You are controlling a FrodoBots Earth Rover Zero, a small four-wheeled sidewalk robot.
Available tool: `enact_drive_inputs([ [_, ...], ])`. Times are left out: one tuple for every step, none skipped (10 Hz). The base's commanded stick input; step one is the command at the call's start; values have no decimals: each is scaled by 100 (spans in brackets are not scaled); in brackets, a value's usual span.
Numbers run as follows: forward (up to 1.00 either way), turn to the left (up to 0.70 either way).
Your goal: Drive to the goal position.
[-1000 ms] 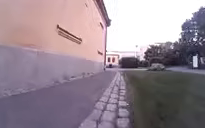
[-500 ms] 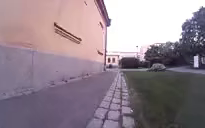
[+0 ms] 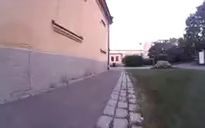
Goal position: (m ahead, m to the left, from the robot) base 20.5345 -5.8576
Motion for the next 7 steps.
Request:
enact_drive_inputs([
  [50, 0],
  [50, 0],
  [50, 0],
  [50, 0],
  [50, 0],
  [50, 0],
  [50, 0],
])
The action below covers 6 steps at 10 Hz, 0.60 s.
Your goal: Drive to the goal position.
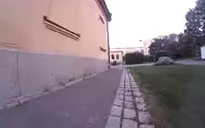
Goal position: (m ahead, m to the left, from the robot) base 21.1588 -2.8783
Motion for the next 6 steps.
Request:
enact_drive_inputs([
  [50, 0],
  [50, 0],
  [50, 0],
  [50, 0],
  [50, 0],
  [50, 0],
])
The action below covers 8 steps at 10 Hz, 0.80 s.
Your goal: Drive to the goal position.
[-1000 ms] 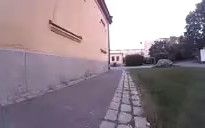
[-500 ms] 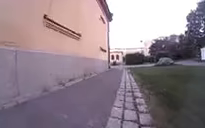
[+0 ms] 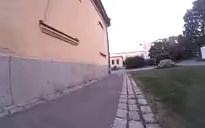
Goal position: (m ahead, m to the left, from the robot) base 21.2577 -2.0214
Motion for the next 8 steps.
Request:
enact_drive_inputs([
  [50, 0],
  [50, 0],
  [50, 0],
  [50, 0],
  [50, 0],
  [50, 0],
  [50, 0],
  [50, 0],
])
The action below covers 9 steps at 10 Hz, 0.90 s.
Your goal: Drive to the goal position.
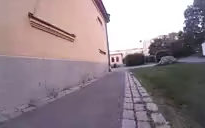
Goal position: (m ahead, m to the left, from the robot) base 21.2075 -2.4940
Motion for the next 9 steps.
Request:
enact_drive_inputs([
  [50, 0],
  [50, 0],
  [50, 0],
  [50, 0],
  [50, 0],
  [50, 0],
  [50, 0],
  [50, 0],
  [50, 0],
])
